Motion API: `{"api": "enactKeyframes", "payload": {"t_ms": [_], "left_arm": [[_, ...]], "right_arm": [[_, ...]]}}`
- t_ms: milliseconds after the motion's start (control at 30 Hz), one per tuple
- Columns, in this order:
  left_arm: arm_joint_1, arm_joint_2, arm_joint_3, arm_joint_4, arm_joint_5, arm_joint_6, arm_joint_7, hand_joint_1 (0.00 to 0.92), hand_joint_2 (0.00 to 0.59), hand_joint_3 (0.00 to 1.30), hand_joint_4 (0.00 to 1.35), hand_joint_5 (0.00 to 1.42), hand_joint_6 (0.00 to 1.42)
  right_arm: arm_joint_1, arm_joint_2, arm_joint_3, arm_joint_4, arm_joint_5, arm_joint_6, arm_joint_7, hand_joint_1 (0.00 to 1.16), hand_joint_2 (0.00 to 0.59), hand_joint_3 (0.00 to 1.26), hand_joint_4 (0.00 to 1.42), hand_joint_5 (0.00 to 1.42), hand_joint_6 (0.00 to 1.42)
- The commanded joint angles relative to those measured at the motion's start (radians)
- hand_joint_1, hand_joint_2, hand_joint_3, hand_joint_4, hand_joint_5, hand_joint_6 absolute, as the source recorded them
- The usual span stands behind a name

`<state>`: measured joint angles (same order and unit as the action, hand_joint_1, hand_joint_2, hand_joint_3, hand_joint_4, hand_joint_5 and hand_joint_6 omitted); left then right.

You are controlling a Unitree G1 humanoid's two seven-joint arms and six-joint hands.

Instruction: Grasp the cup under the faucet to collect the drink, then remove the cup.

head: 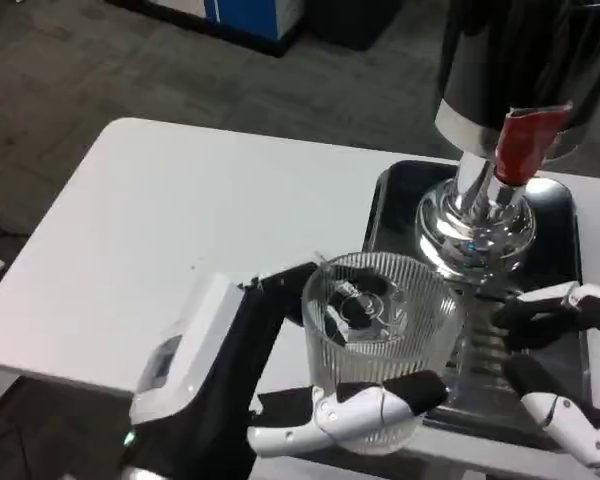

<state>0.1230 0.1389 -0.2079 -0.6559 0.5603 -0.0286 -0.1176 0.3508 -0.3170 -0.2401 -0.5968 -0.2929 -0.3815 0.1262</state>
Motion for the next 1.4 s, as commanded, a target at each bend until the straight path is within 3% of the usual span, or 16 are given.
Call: {"api": "enactKeyframes", "payload": {"t_ms": [33, 400, 1000, 1400], "left_arm": [[-0.060, -0.024, -0.028, 0.017, 0.010, 0.028, -0.001, 0.471, 0.142, 0.64, 0.73, 0.70, 0.56], [-0.182, -0.043, -0.112, 0.126, 0.051, 0.053, 0.002, 0.469, 0.144, 0.64, 0.73, 0.70, 0.56], [-0.286, -0.051, -0.135, 0.296, 0.051, 0.037, 0.065, 0.454, 0.142, 0.64, 0.73, 0.70, 0.56], [-0.250, -0.096, -0.142, 0.353, 0.094, -0.029, 0.274, 0.400, 0.143, 0.64, 0.73, 0.70, 0.55]], "right_arm": [[0.023, 0.003, -0.022, -0.013, 0.018, -0.032, -0.008, 0.41, 0.358, 0.54, 0.57, 0.54, 0.41], [0.039, 0.004, -0.034, -0.008, 0.032, -0.049, -0.003, 0.41, 0.365, 0.54, 0.57, 0.54, 0.41], [0.059, -0.006, -0.054, 0.002, 0.053, -0.067, 0.008, 0.42, 0.367, 0.55, 0.57, 0.54, 0.41], [0.066, -0.012, -0.058, 0.020, 0.058, -0.083, 0.009, 0.42, 0.367, 0.55, 0.57, 0.54, 0.41]]}}
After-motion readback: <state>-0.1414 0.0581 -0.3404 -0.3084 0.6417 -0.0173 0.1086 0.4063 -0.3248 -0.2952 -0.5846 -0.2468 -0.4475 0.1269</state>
